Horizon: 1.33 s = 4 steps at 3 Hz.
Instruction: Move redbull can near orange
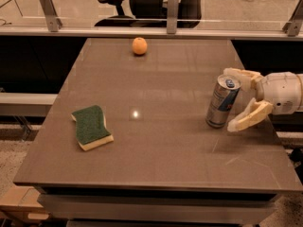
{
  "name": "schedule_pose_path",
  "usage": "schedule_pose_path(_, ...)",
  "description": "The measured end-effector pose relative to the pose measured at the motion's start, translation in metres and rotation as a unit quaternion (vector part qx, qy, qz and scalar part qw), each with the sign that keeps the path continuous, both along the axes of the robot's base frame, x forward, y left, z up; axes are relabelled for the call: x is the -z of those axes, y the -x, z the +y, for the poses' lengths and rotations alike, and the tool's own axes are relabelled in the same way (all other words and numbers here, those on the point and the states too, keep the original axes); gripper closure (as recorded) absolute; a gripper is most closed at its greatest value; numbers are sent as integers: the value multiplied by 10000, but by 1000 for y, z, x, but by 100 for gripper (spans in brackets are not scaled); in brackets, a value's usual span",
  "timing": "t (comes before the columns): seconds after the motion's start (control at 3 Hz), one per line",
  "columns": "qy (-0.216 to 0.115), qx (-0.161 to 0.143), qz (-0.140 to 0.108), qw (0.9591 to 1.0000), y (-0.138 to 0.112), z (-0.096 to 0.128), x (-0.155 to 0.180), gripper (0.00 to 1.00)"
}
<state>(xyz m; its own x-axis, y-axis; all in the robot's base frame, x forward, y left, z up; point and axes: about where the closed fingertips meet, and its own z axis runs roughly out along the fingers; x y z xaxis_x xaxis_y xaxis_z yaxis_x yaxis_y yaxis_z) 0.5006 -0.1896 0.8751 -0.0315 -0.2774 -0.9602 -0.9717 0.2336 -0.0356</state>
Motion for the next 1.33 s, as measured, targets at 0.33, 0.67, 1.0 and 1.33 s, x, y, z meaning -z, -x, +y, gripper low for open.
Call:
schedule_pose_path(0.33, -157, -283, 34, 9995, -1, 20, 1, 0)
schedule_pose_path(0.67, -329, -599, 79, 9976, 7, 38, -3, 18)
schedule_pose_path(1.0, -380, -798, 120, 9960, 17, 49, -8, 41)
schedule_pose_path(1.33, -383, -899, 142, 9951, 22, 54, -13, 64)
